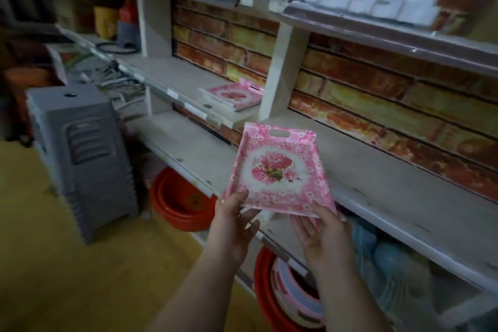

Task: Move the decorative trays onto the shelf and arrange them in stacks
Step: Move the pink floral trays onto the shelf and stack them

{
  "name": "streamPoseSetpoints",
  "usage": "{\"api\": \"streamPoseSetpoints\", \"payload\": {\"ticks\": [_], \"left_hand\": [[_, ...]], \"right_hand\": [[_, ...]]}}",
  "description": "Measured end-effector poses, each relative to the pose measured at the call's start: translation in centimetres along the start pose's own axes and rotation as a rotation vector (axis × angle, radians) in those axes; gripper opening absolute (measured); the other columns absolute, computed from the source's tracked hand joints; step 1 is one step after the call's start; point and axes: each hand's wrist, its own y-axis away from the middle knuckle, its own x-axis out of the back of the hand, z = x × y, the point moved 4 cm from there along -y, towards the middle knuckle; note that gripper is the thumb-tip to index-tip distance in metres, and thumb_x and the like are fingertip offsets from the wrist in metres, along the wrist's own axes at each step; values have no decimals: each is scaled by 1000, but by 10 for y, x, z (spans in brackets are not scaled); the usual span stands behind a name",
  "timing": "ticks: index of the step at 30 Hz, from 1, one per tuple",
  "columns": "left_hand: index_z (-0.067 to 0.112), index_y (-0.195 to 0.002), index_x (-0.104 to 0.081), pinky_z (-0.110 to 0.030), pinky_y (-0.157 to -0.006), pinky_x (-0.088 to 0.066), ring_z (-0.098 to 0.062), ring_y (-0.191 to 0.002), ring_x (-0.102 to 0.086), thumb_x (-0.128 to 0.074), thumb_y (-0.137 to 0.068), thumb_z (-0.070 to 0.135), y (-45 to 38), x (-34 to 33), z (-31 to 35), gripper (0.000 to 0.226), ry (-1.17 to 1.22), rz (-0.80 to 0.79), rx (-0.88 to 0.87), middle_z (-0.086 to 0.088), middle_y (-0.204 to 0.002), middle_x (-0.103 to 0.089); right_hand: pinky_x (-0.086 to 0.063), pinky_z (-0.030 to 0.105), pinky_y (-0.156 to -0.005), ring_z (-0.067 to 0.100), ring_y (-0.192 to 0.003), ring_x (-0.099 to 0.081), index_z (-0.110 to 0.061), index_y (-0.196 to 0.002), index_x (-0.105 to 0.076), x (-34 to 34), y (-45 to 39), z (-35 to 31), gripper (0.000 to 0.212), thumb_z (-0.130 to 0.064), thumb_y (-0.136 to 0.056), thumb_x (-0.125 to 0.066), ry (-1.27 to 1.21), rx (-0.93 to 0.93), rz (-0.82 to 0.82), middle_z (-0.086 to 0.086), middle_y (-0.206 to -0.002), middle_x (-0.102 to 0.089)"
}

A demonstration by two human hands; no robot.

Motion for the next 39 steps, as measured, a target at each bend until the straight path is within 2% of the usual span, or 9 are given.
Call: {"api": "streamPoseSetpoints", "payload": {"ticks": [3, 7, 12, 17, 21, 26, 29, 32, 39], "left_hand": [[21, -134, -64, -39, -86, -50, -20, -82, -62, -81, -80, 32, 2, 33, 23, 58, 57, 13, -59, -8, -105, -65], [29, -144, -65, -37, -77, -48, -28, -99, -65, -69, -95, 28, 14, 59, 51, 49, 105, 63, -144, -10, -118, -69], [35, -139, -69, -32, -70, -49, -13, -76, -72, -67, -99, 28, 24, 82, 83, 41, 70, 164, -243, 0, -107, -76], [29, -144, -66, -29, -63, -51, -12, -71, -65, -70, -97, 26, 15, 111, 113, 47, 90, 298, -326, 2, -91, -71], [31, -142, -67, -29, -57, -51, -11, -63, -63, -69, -97, 24, -2, 120, 132, 46, 130, 402, -425, 4, -82, -69], [30, -132, -73, -32, -64, -47, -14, -67, -64, -73, -88, 28, -21, 114, 153, 44, 117, 453, -539, 1, -85, -70], [33, -123, -78, -34, -69, -48, -19, -78, -63, -79, -83, 36, -31, 115, 158, 40, 120, 512, -571, -1, -94, -68], [31, -132, -75, -37, -78, -46, -24, -92, -60, -80, -86, 40, -39, 126, 155, 47, 150, 585, -596, -5, -108, -65], [36, -143, -69, -39, -87, -44, -19, -100, -71, -71, -97, 50, -32, 145, 125, 48, 158, 771, -628, 0, -129, -75]], "right_hand": [[-65, 45, -87, 35, -110, -77, -11, -135, -66, -29, 4, 30, 40, 0, -96, -67, 43, -62, -89, 19, -124, -77], [-63, 46, -93, 34, -113, -76, -15, -141, -64, -61, 4, 57, 47, -1, -97, -67, 58, -115, -203, 16, -129, -75], [-66, 43, -83, 33, -117, -73, -12, -140, -62, -98, -11, 94, 43, -2, -99, -65, 107, -262, -254, 15, -129, -75], [-58, 49, -95, 37, -123, -67, -11, -144, -56, -146, -27, 126, 44, -1, -102, -60, 108, -410, -400, 20, -133, -69], [-60, 47, -94, 36, -121, -69, -12, -141, -62, -184, -50, 143, 42, -1, -101, -61, 118, -489, -489, 20, -131, -72], [-60, 48, -94, 36, -120, -70, -14, -143, -62, -220, -86, 160, 47, 1, -99, -62, 115, -589, -585, 19, -131, -73], [-55, 52, -103, 36, -121, -68, -12, -131, -67, -233, -100, 170, 36, 3, -99, -59, 103, -659, -604, 21, -130, -72], [-56, 50, -99, 33, -116, -69, -12, -123, -68, -239, -112, 183, 30, 4, -100, -59, 108, -737, -621, 19, -125, -73], [-67, 39, -72, 22, -89, -79, -10, -152, -55, -239, -129, 231, 58, 4, -97, -61, 238, -863, -704, 12, -115, -74]]}}
